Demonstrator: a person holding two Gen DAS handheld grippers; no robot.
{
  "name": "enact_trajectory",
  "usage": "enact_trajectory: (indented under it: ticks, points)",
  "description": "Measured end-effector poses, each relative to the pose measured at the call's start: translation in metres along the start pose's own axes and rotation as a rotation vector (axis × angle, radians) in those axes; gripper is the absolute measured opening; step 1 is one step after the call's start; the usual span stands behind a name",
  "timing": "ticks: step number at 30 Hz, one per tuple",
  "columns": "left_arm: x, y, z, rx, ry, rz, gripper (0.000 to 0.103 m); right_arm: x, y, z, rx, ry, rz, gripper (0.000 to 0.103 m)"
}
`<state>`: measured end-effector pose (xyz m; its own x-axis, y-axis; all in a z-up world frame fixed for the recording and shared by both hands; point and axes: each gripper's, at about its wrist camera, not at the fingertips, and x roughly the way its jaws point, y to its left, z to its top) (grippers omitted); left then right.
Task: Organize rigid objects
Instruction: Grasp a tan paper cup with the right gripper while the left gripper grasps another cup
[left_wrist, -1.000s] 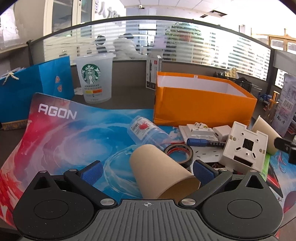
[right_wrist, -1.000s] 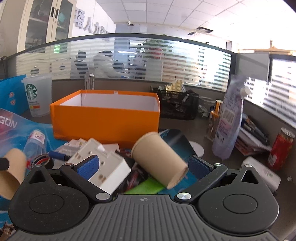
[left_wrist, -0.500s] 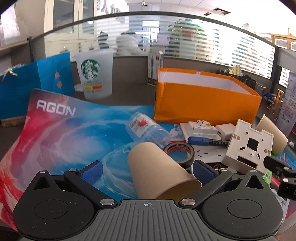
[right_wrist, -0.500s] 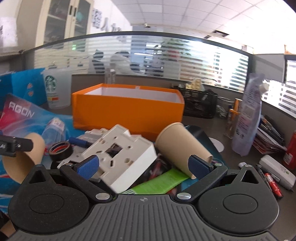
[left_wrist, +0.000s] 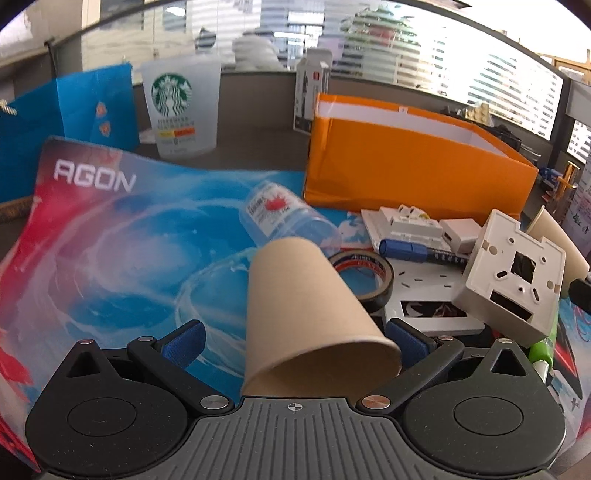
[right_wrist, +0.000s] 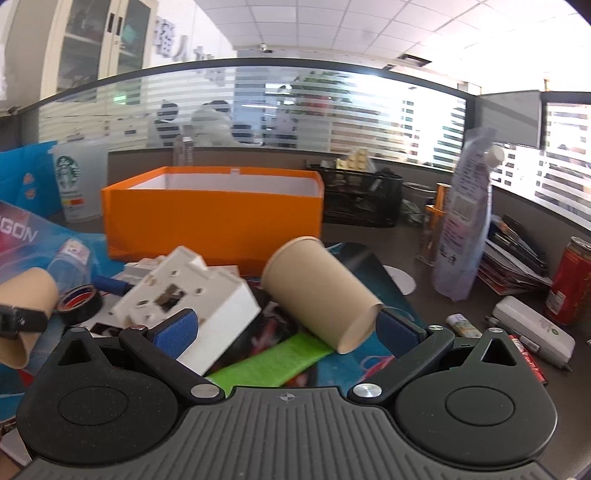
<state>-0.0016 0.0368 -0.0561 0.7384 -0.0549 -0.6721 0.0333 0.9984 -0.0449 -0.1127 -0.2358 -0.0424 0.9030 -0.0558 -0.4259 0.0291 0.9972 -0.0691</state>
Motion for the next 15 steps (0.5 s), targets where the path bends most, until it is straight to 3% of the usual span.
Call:
enact_trajectory:
  ticks: [15]
  points:
    - [0.005, 0.0, -0.005, -0.004, 0.019, 0.004, 0.103, 0.002, -0.013, -0.002, 0.028, 0.003, -0.034, 0.103]
